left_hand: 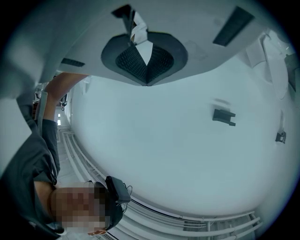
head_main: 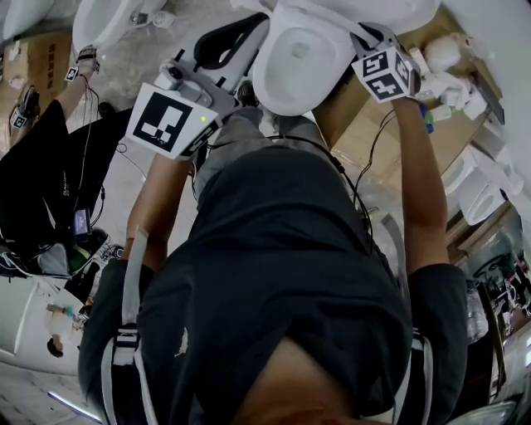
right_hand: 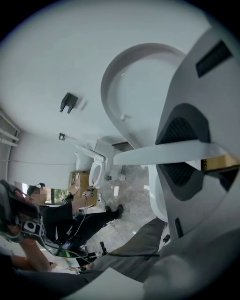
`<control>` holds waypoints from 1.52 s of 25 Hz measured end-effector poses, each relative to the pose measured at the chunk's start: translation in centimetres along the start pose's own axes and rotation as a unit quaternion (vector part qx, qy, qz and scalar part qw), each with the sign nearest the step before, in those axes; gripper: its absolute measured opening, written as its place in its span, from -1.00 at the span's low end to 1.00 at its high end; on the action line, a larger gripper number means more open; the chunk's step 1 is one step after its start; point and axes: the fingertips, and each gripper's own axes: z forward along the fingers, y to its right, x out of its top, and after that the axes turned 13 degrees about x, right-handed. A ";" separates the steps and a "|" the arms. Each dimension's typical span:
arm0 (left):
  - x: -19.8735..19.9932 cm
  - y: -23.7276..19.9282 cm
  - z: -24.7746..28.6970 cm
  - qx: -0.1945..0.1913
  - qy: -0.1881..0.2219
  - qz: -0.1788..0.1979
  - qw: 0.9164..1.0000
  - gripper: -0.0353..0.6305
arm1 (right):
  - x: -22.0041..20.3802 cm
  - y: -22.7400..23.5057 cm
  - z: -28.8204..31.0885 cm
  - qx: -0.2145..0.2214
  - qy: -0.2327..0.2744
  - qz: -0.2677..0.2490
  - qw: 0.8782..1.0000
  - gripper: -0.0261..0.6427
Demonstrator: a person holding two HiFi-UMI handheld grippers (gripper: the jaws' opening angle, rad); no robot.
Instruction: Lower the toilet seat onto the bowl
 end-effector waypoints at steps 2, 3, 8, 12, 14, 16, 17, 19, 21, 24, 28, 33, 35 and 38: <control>0.0 0.0 -0.1 -0.002 -0.001 0.001 1.000 -0.88 | -0.2 -1.5 0.2 0.011 -0.004 -0.009 1.000 -0.67; -0.2 0.0 -0.1 -0.003 -0.002 0.000 1.000 -0.88 | -0.4 -2.3 0.4 0.016 -0.006 -0.012 1.000 -0.67; -1.2 -0.2 -0.6 -0.005 -0.002 -0.002 1.000 -0.88 | -1.4 -6.1 1.7 0.051 0.000 0.003 0.999 -0.63; -1.7 -0.3 -1.1 -0.004 -0.004 -0.003 1.000 -0.88 | -2.1 -9.2 2.6 0.086 0.004 0.015 0.996 -0.57; -2.4 -0.3 -1.0 -0.003 -0.006 -0.004 1.000 -0.88 | -3.1 -10.8 3.4 0.103 0.000 0.016 0.995 -0.53; -2.7 -0.3 -1.2 -0.002 -0.009 -0.004 1.000 -0.88 | -3.7 -12.3 4.0 0.110 -0.006 0.011 0.994 -0.52; -2.7 -0.3 -1.5 -0.002 -0.010 -0.004 1.000 -0.88 | -3.8 -12.9 4.1 0.111 -0.010 0.008 0.994 -0.51; -2.4 -0.3 -2.0 -0.001 -0.009 -0.004 1.000 -0.88 | -3.9 -14.0 4.3 0.116 -0.018 0.006 0.993 -0.50; -2.4 -0.4 -2.6 0.001 -0.010 -0.004 1.000 -0.88 | -4.0 -15.2 4.6 0.127 -0.028 0.000 0.991 -0.48; -2.5 -0.4 -3.3 0.003 -0.011 -0.005 1.000 -0.88 | -4.6 -17.4 5.4 0.145 -0.048 -0.015 0.988 -0.45; -2.9 -0.2 -3.8 0.003 -0.011 -0.005 1.000 -0.88 | -5.9 -20.3 6.8 0.159 -0.079 -0.041 0.983 -0.42; -3.7 -0.2 -5.2 0.007 -0.013 -0.008 1.000 -0.88 | -7.3 -24.5 8.9 0.201 -0.100 -0.033 0.974 -0.33; -4.1 -0.4 -5.6 0.009 -0.012 -0.006 1.000 -0.88 | -7.8 -25.8 9.6 0.219 -0.104 -0.023 0.970 -0.30; -4.6 -0.5 -5.8 0.010 -0.015 -0.006 1.000 -0.88 | -8.6 -27.4 10.6 0.238 -0.117 -0.017 0.964 -0.27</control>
